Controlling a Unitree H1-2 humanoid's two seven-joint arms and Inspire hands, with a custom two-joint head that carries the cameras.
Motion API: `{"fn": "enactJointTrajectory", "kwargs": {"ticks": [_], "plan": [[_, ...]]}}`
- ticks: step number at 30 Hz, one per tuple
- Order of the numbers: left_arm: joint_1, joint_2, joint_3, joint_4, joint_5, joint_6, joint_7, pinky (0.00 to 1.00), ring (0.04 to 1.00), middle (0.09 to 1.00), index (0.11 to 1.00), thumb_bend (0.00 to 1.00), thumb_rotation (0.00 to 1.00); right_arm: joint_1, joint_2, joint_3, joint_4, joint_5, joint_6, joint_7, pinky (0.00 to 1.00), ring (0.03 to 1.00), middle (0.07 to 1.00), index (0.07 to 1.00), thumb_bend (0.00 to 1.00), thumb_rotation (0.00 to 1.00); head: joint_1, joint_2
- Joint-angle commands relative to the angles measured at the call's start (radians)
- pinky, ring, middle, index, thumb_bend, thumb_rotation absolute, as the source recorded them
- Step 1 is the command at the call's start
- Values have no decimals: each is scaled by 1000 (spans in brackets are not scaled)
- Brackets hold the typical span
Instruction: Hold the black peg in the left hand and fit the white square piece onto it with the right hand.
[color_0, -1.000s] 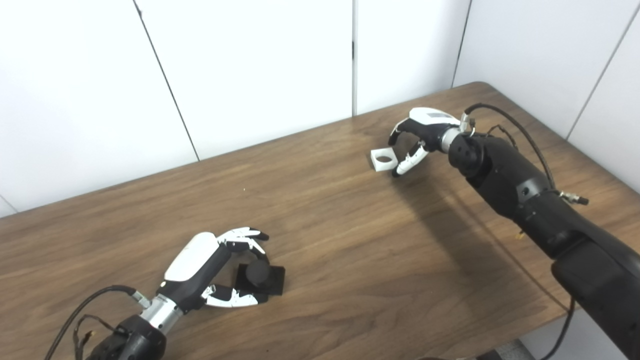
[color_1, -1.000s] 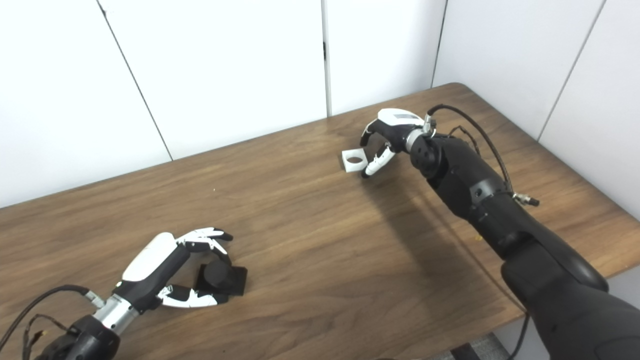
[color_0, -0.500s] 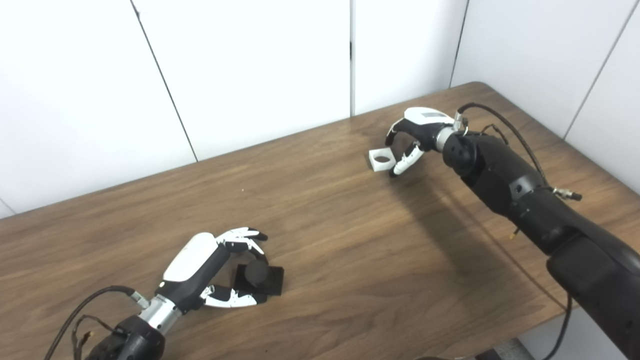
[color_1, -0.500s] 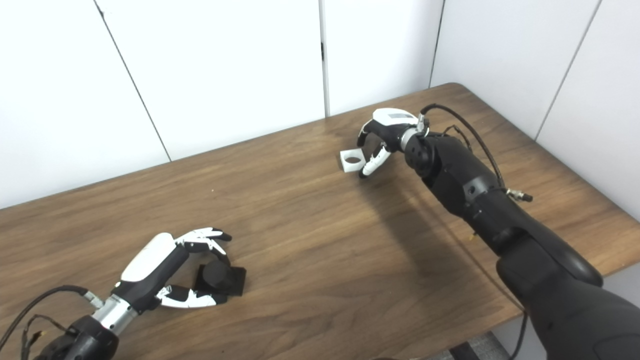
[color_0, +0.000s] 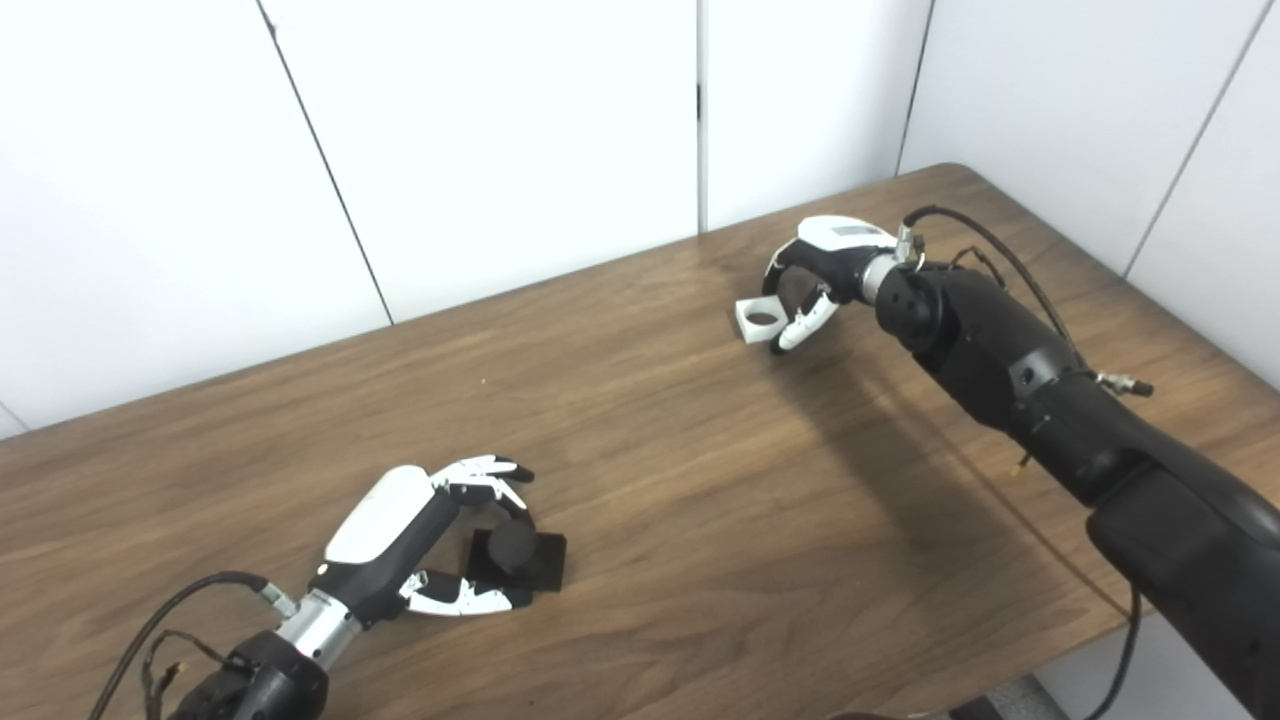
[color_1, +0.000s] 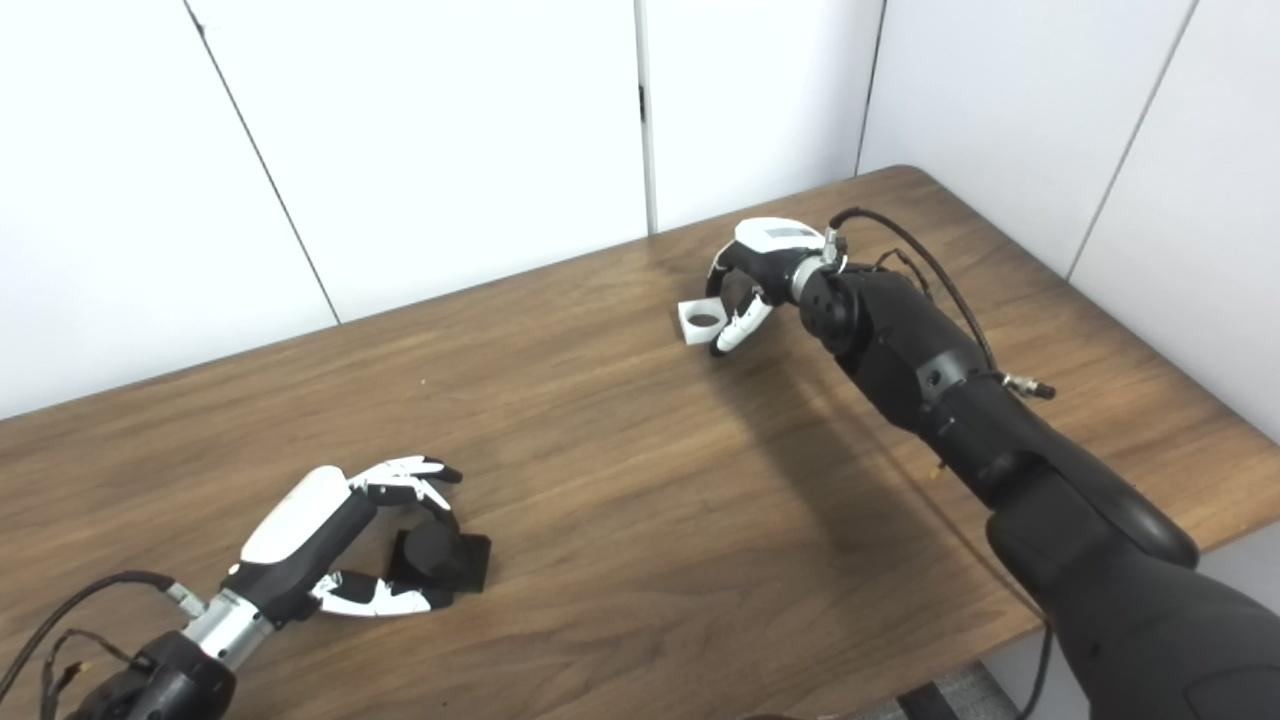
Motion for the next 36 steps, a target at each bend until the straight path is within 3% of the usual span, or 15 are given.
{"fn": "enactJointTrajectory", "kwargs": {"ticks": [1, 22, 27, 36], "plan": [[27, 32, -35, 44, 72, 18, -63, 754, 868, 816, 491, 523, 65, 16, 67, 41, 28, 15, -54, 29, 782, 878, 859, 520, 548, 166, 1, 1], [22, 35, -39, 47, 67, 17, -64, 755, 870, 816, 491, 523, 64, 13, 59, 45, 20, -13, -92, -36, 774, 871, 816, 484, 519, 136, 9, 9], [20, 38, -40, 50, 67, 22, -68, 757, 875, 821, 491, 523, 65, 14, 41, 36, -40, -22, -99, -47, 791, 880, 813, 483, 519, 136, 9, 10], [15, 34, -36, 61, 65, 6, -58, 752, 868, 816, 491, 523, 65, 3, -15, -4, -192, -8, -108, 13, 824, 867, 815, 482, 518, 134, 21, 10]]}}
